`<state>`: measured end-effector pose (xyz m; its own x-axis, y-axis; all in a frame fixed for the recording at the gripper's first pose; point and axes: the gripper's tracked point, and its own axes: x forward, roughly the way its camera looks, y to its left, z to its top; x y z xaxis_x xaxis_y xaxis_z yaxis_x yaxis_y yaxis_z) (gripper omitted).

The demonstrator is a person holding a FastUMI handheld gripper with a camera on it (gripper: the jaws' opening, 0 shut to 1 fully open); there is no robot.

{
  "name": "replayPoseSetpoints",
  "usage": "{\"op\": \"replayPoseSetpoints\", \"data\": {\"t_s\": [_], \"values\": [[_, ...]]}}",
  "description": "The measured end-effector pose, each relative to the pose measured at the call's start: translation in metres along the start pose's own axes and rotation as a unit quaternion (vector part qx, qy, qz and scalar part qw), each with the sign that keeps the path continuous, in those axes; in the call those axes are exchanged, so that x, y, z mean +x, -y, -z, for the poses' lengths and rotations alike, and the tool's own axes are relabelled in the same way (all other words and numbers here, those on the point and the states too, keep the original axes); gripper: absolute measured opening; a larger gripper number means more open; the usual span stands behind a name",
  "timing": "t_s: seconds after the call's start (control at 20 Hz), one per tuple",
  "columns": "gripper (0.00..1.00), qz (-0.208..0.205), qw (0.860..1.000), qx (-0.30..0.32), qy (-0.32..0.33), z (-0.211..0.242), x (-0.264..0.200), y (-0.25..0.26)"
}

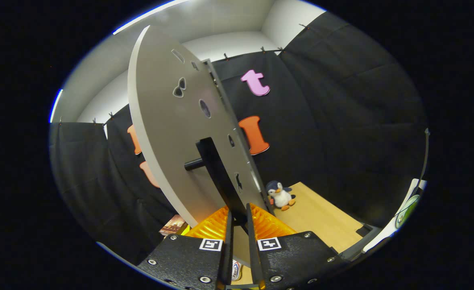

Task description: Open the shoe cabinet door, grab the shoes and put them into the shoe cabinet, then close the shoe cabinet door.

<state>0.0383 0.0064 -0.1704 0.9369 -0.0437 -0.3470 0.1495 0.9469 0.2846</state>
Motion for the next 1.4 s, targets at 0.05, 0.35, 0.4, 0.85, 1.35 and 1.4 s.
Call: {"op": "replayPoseSetpoints", "data": {"t_s": [0.05, 0.35, 0.4, 0.85, 1.35, 1.4], "values": [[0.13, 0.015, 1.0, -0.005, 0.005, 0.0, 0.01, 0.009], [0.08, 0.005, 1.0, -0.001, 0.004, -0.003, 0.003, 0.01], [0.08, 0.005, 1.0, 0.001, 0.002, -0.002, 0.003, 0.007], [0.41, 0.045, 0.995, -0.062, 0.061, -0.029, -0.016, 0.014], [0.83, -0.07, 0.991, -0.117, 0.007, 0.054, -0.032, -0.092], [0.83, -0.071, 0.991, -0.111, -0.012, 0.073, -0.024, -0.097]]}}
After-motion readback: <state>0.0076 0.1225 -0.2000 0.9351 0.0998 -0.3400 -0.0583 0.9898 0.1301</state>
